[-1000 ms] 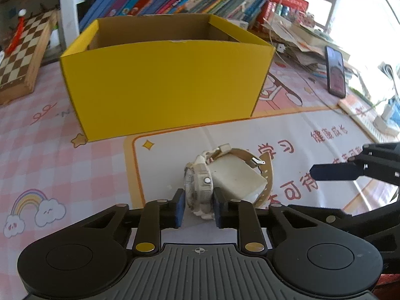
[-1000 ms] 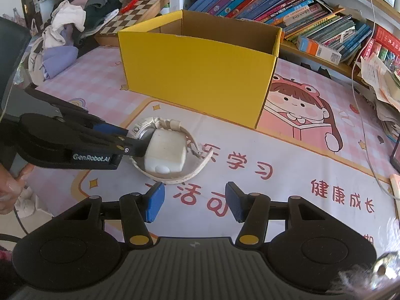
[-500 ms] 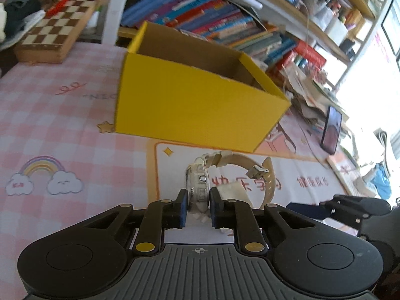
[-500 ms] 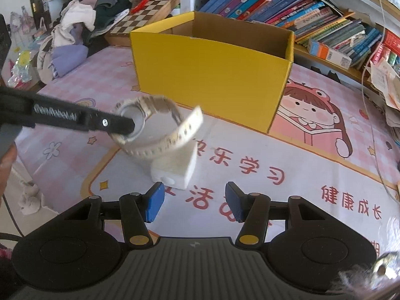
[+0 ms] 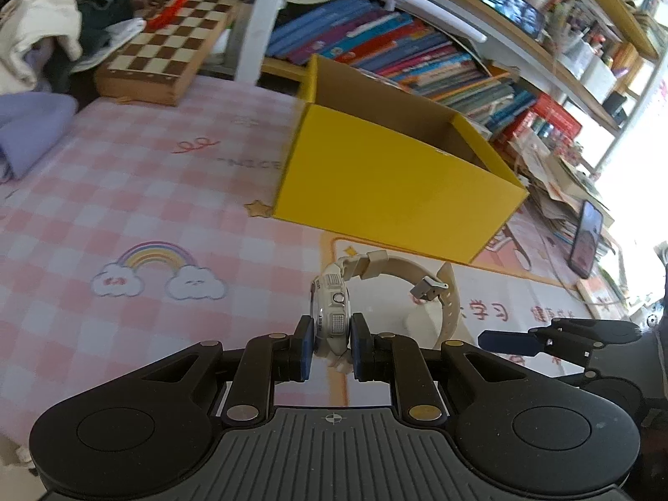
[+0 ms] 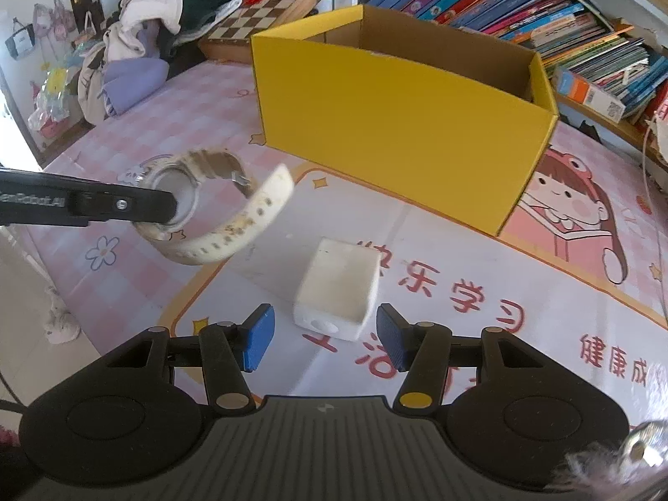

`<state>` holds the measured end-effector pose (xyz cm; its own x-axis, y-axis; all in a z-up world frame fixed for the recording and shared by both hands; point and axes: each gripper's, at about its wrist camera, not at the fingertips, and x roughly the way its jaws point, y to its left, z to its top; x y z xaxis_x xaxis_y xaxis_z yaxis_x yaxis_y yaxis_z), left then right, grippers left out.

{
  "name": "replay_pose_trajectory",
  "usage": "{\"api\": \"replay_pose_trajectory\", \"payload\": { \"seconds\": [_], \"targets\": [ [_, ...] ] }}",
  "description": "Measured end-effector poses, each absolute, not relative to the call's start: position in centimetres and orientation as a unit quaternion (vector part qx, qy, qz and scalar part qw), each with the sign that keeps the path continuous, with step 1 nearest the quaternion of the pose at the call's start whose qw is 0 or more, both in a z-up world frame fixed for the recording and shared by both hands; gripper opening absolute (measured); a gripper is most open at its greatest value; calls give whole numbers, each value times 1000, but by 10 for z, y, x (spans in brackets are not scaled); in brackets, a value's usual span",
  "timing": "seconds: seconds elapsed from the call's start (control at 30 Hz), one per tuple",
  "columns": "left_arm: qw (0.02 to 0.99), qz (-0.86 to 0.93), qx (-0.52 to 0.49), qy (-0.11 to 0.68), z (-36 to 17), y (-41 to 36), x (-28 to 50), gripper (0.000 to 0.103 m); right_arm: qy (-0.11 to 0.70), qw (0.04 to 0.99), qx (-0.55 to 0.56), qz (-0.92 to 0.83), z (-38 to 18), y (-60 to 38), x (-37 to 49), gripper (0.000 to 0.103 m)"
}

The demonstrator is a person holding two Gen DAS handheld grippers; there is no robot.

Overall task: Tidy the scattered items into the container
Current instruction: 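Grasp the white charger block with the right tool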

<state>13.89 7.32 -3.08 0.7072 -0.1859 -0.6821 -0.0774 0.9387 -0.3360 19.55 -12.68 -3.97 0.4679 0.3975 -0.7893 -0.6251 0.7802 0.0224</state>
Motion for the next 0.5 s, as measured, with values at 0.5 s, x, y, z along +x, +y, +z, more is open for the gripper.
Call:
{"api": "replay_pose_trajectory", "payload": {
  "seconds": [0.5],
  "targets": [
    [906,-6,-177,383,-31,88,131,17,436,851,-120,269,-49,-117,218,58]
  ]
}}
